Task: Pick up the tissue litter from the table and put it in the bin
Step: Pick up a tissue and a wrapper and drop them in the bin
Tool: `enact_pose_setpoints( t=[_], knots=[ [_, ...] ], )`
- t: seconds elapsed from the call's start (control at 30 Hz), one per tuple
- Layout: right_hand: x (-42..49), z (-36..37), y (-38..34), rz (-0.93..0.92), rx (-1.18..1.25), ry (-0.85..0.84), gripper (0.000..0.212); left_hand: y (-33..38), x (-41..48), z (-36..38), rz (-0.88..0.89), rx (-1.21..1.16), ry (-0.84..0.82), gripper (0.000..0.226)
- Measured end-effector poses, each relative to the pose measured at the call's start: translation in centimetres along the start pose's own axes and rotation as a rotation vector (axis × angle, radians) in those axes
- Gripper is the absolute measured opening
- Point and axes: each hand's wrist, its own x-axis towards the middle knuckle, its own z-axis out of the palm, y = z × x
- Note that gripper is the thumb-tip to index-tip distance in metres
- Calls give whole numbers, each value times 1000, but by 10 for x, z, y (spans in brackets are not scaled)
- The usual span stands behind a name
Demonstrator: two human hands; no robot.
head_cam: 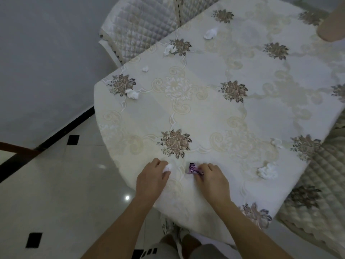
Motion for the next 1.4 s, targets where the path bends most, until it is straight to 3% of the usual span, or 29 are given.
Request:
enact_pose_setpoints(
  t=[0.2,0.33,0.57,0.8,0.93,1.17,1.4],
  knots=[
    [-3,1,4,107,315,-60,10,2,0,3,42,-34,-20,13],
    [-7,-16,0,155,443,-50,20,13,0,-12,-11,-208,22,14],
    [-11,-71,-23,139,629,119,9,52,-7,-59,-56,-484,143,16],
    [-10,-122,-38,111,680,237,31,87,-11,-106,13,-686,200,15],
    [-12,-148,-38,106,687,320,33,107,-11,-124,82,-724,191,10],
    [-31,-170,-18,199,692,448,26,135,-10,-131,166,-746,105,8],
    [-90,-180,6,367,625,589,35,172,-13,-118,331,-731,-51,9]
  ],
)
